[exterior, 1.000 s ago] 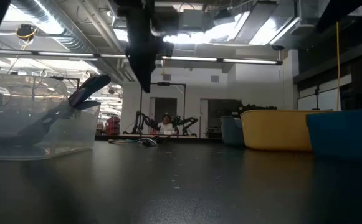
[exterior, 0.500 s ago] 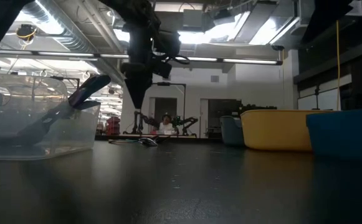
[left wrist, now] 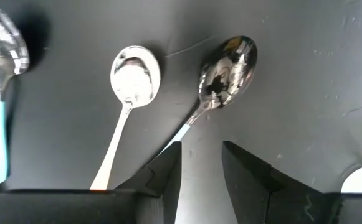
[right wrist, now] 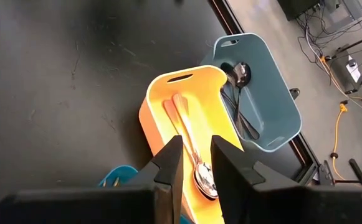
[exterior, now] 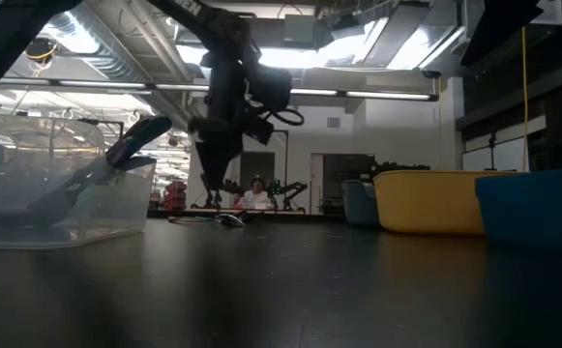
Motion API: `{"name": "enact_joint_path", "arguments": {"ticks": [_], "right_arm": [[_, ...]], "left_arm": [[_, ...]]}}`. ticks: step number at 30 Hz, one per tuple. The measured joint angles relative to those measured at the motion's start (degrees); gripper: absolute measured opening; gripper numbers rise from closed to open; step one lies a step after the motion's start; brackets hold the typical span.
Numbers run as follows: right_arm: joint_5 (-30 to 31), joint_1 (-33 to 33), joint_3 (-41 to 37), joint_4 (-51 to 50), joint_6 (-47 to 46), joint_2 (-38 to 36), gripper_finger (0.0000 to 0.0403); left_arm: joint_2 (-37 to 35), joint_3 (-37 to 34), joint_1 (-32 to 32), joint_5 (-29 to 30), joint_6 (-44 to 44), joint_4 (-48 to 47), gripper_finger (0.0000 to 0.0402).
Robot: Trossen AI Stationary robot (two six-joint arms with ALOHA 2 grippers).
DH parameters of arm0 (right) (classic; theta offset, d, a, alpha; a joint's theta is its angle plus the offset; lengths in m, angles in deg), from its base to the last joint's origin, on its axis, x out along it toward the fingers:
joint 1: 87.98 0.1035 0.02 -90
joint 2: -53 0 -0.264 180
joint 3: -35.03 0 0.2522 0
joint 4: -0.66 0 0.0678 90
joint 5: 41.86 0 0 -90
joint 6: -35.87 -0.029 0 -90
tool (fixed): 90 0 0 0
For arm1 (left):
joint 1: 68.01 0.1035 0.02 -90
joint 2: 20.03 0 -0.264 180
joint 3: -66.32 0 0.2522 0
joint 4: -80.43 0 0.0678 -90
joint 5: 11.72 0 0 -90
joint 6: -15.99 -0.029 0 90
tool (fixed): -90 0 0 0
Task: Sort silverware by color (type)
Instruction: Put the light blue spoon into the black bin
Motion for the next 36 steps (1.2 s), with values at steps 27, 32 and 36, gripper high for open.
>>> {"name": "enact_joint_path", "arguments": {"ticks": [27,32,36], "right_arm": [[0.08,0.0,-0.02,0.58,-0.02,0.0,0.0073],[0.08,0.0,-0.02,0.82,-0.02,0.0,0.0073],[0.08,0.0,-0.02,0.84,-0.02,0.0,0.0073]], "left_arm": [[1.61,-9.53,-0.59,4.35,0.07,8.61,0.0109],[1.52,-10.67,-0.64,5.66,0.15,10.75,0.0109],[1.52,-10.67,-1.3,5.85,0.26,10.64,0.0109]]}}
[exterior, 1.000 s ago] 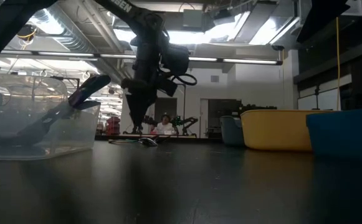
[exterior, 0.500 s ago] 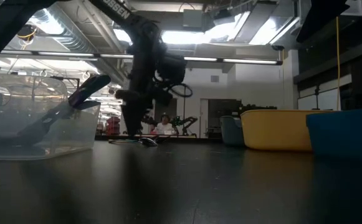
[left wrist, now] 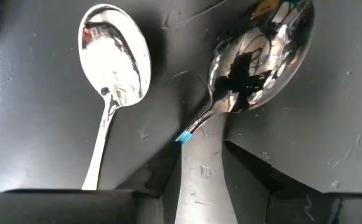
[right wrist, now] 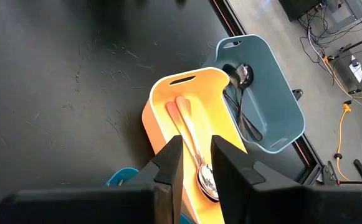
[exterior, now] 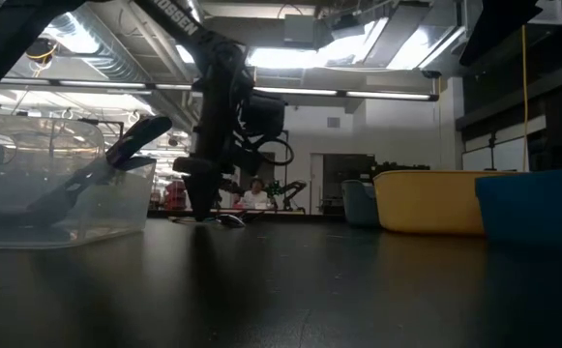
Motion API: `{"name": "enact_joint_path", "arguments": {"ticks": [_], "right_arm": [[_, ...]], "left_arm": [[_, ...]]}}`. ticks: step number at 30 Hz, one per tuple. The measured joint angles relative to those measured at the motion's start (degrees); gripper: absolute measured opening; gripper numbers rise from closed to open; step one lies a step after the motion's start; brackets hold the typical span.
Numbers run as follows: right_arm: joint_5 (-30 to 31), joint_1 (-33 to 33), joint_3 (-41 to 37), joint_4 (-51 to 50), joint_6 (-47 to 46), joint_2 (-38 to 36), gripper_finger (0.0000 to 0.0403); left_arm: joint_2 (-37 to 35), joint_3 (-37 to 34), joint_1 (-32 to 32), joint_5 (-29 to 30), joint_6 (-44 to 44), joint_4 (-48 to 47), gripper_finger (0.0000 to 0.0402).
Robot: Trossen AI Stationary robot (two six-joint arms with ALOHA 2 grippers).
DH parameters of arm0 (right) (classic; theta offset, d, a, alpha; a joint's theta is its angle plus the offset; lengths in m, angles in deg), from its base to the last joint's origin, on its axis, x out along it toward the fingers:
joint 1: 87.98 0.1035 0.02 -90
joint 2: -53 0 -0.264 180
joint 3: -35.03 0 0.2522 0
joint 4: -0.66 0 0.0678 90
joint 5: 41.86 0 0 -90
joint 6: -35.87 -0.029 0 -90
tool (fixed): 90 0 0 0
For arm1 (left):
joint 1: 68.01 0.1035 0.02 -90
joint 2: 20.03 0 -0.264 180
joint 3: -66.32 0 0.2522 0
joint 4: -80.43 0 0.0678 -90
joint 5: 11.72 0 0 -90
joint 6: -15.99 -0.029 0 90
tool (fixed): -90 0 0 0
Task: Sort silverware by color (type)
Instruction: Put the light blue spoon into the black bin
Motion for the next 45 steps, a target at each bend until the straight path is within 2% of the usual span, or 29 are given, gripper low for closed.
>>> {"name": "enact_joint_path", "arguments": {"ticks": [16,23,29,33,40,45], "right_arm": [[0.09,0.0,-0.02,0.15,0.0,0.02,0.0073],[0.04,0.0,-0.02,0.2,0.0,0.02,0.0073],[0.04,0.0,-0.02,0.2,0.0,0.02,0.0073],[0.07,0.02,-0.02,0.2,0.0,0.02,0.0073],[0.13,0.02,-0.02,0.17,0.0,0.02,0.0073],[0.17,0.0,-0.02,0.19,1.92,0.02,0.0073]], "left_arm": [[-0.02,1.56,-1.93,2.05,-0.23,1.22,0.0109],[-0.02,-0.21,-1.08,-1.87,-0.24,8.02,0.0109],[-0.52,-3.13,-1.12,-1.91,-0.17,9.73,0.0108],[-0.48,-3.43,-1.62,-1.45,-0.13,9.77,0.0084],[-0.35,-3.55,-3.26,0.29,-0.28,11.07,0.0014],[-0.51,-3.38,-4.9,2.64,1.22,11.2,0.0009]]}}
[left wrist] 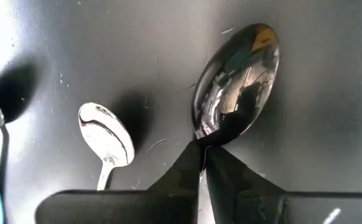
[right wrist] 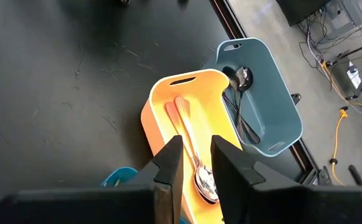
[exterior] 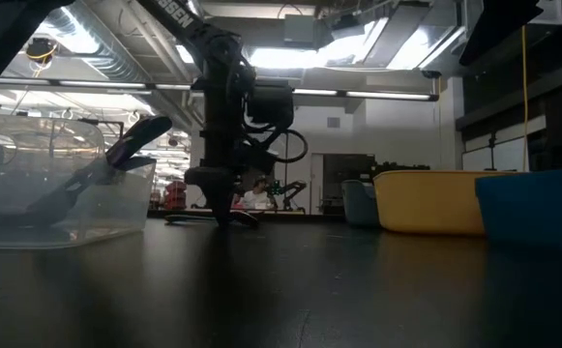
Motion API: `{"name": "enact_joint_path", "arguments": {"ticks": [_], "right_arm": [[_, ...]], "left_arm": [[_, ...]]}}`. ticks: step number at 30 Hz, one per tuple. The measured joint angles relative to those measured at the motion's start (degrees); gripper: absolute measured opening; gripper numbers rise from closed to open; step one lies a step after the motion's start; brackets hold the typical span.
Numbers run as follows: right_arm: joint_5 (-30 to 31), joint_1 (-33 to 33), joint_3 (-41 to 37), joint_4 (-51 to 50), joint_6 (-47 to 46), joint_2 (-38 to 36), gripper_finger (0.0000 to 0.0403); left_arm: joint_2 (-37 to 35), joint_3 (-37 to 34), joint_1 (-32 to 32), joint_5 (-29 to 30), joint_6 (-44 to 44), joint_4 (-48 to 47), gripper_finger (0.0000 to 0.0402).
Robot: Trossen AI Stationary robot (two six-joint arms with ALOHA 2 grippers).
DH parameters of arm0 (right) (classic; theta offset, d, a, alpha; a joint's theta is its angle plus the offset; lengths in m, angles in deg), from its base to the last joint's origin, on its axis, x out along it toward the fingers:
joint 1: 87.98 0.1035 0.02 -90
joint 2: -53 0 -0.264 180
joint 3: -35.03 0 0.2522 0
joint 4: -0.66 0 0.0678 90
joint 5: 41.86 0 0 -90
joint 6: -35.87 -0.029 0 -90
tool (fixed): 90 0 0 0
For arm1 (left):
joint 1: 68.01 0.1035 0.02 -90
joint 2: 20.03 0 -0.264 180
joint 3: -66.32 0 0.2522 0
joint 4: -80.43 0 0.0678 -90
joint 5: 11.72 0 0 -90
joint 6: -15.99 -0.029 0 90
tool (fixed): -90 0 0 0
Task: Sort silverware by color (type)
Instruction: Put the light blue spoon into the black bin
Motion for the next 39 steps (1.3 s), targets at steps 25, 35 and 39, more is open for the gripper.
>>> {"name": "enact_joint_path", "arguments": {"ticks": [25,35,39], "right_arm": [[3.05,0.0,0.0,-0.27,12.91,-0.31,0.0073],[5.98,0.0,0.0,-2.1,17.6,-1.03,0.0073],[6.58,0.0,0.0,-2.27,19.88,-1.05,0.0073]], "left_arm": [[0.27,25.66,-5.8,-0.7,7.09,-18.41,0.0002],[0.11,37.36,-10.01,-0.53,13.57,-33.23,0.0002],[-0.12,40.1,-12.38,-0.47,18.05,-39.39,0.0002]]}}
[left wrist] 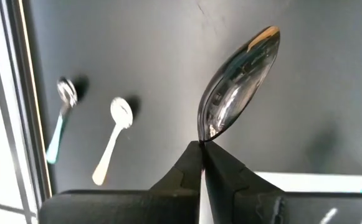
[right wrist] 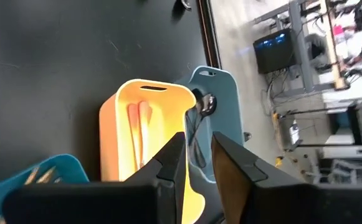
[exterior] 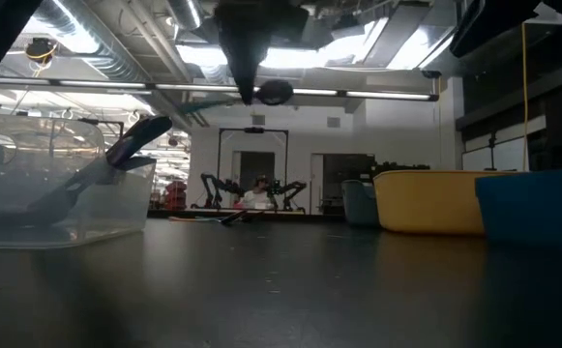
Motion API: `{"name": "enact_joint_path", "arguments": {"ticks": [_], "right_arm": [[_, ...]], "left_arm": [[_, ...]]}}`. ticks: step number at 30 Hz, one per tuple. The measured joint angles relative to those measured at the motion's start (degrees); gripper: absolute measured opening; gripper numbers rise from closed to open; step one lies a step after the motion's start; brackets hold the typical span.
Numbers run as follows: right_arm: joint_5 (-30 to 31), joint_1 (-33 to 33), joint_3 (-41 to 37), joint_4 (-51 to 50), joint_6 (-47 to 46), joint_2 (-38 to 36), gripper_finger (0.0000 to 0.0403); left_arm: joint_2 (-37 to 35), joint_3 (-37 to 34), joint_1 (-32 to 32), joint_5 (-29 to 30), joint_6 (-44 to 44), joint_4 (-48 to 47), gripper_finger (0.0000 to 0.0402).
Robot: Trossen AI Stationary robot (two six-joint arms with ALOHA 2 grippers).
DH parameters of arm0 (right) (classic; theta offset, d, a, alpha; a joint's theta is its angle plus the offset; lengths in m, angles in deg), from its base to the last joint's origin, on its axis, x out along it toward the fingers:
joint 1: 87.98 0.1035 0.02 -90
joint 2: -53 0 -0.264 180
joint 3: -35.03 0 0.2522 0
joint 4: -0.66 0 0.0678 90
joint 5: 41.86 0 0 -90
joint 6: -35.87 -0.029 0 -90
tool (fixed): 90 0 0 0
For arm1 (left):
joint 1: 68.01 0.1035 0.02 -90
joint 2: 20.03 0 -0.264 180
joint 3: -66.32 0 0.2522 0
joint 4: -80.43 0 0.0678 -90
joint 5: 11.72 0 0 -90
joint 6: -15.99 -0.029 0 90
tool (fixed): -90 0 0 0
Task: Sort silverware by color (type)
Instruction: Put the light blue spoon into the black bin
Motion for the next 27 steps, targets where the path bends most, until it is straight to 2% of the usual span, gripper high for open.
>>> {"name": "enact_joint_path", "arguments": {"ticks": [5,14,22,27], "right_arm": [[2.32,0.0,0.0,0.0,2.21,0.0,0.0073],[5.27,-5.34,0.0,1.87,3.85,0.0,0.0073],[5.1,-13.83,0.0,13.93,13.46,-0.02,0.0073],[-0.08,-18.94,0.0,25.32,24.71,-0.02,0.0073]], "left_arm": [[-2.35,0.23,-4.34,0.79,6.45,-3.31,0.0002],[-7.46,0.25,-15.67,8.82,26.38,-6.48,0.0002],[-7.62,0.22,-27.01,13.52,45.34,-6.31,0.0002],[-7.62,-0.67,-33.3,16.92,58.71,-6.29,0.0002]]}}
